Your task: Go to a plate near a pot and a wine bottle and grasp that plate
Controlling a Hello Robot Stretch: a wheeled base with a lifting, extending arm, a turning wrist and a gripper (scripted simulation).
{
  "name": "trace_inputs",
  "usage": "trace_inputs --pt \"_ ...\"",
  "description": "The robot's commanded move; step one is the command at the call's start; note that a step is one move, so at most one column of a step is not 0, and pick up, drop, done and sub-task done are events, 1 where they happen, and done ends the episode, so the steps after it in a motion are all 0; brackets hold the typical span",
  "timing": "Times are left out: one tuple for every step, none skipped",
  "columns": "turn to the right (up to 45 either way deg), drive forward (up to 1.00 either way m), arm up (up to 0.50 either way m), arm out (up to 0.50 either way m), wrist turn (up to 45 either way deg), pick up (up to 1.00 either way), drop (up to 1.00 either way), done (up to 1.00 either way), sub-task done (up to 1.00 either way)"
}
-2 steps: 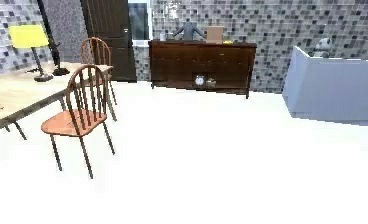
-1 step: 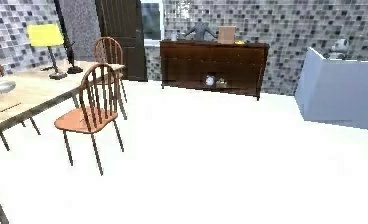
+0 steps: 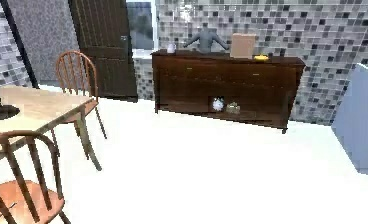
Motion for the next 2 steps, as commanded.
trace_inputs --pt "0.0 0.85 0.0 0.0 0.0 0.0 0.0 0.0 0.0" --pt "-15.0 0.0 0.0 0.0 0.0 0.0 0.0 0.0 0.0"
